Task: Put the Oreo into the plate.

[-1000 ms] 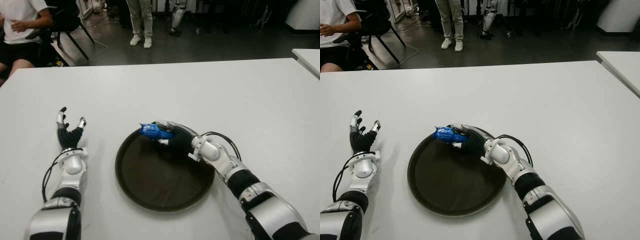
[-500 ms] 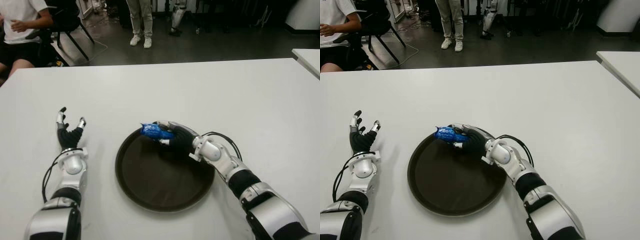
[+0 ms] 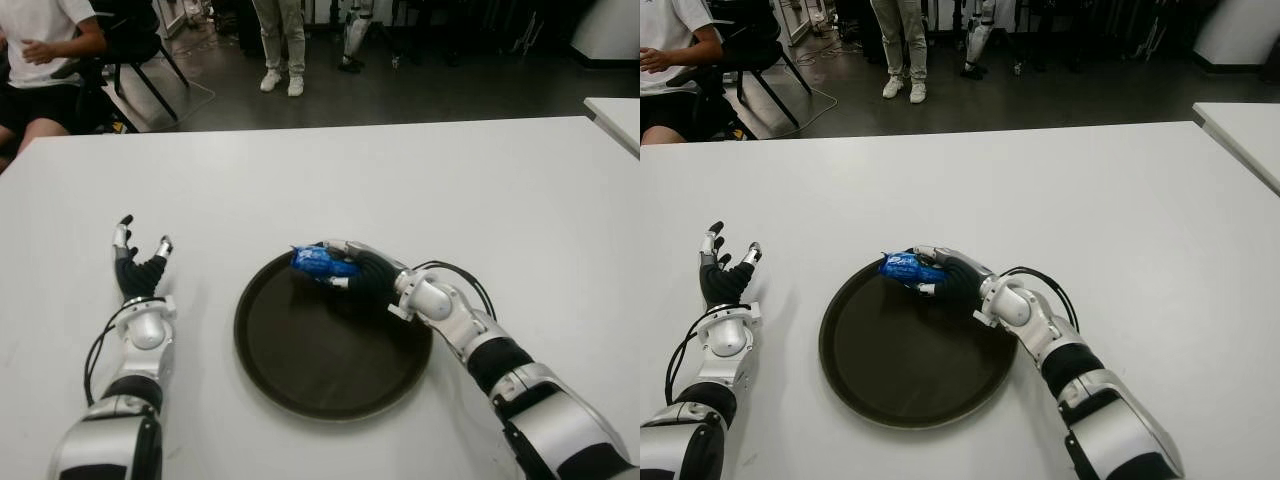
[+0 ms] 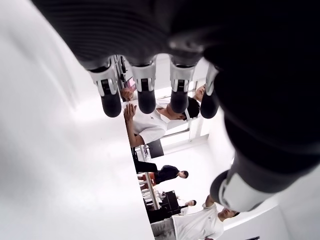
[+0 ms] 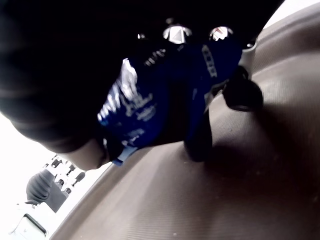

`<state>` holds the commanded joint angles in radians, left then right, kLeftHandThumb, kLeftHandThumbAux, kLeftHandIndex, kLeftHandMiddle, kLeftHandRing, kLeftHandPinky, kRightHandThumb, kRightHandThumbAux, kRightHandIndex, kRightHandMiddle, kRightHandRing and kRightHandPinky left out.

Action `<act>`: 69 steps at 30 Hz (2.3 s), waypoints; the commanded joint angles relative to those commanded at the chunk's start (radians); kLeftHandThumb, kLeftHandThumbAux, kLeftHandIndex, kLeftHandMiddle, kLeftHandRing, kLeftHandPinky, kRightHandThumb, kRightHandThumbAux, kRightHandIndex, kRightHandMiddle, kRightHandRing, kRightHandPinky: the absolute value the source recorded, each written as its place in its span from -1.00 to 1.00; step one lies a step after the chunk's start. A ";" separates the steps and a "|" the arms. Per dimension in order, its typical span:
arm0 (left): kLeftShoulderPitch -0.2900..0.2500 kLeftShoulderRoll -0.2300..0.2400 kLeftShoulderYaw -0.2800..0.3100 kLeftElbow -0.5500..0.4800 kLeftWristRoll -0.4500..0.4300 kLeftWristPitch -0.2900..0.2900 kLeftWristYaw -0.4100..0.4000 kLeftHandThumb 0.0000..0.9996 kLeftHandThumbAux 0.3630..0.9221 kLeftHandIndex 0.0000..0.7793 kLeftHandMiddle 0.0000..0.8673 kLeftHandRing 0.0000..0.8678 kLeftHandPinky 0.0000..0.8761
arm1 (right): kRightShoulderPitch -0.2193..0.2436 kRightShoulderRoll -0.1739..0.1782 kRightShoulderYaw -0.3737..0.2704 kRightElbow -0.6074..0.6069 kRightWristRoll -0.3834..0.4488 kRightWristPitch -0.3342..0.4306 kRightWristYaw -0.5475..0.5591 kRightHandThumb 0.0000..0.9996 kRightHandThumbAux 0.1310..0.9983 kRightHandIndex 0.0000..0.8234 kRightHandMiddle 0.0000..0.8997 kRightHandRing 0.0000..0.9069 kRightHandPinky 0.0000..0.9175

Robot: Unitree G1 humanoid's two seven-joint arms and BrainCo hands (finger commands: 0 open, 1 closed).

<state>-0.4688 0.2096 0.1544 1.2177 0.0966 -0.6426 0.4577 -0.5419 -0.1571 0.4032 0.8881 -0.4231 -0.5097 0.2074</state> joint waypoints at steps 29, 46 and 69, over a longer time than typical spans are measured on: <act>0.001 0.000 0.000 -0.002 -0.002 0.001 0.000 -1.00 0.36 -0.90 -0.92 -0.97 -0.96 | 0.110 -0.123 -0.018 -0.276 0.029 0.019 0.129 0.71 0.25 -0.01 0.17 0.90 0.87; -0.002 0.003 -0.008 0.002 0.012 0.015 0.029 -1.00 0.33 -0.89 -0.91 -0.95 -0.91 | 0.118 -0.150 -0.009 -0.321 0.006 0.013 0.143 0.71 0.25 0.00 0.16 0.89 0.85; -0.001 0.002 -0.002 0.010 0.005 0.012 0.016 -1.00 0.21 -0.90 -0.92 -0.96 -0.93 | 0.116 -0.136 -0.020 -0.298 0.024 -0.015 0.129 0.71 0.25 -0.01 0.16 0.89 0.85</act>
<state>-0.4703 0.2113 0.1526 1.2273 0.1021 -0.6307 0.4738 -0.4258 -0.2932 0.3833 0.5906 -0.3989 -0.5248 0.3363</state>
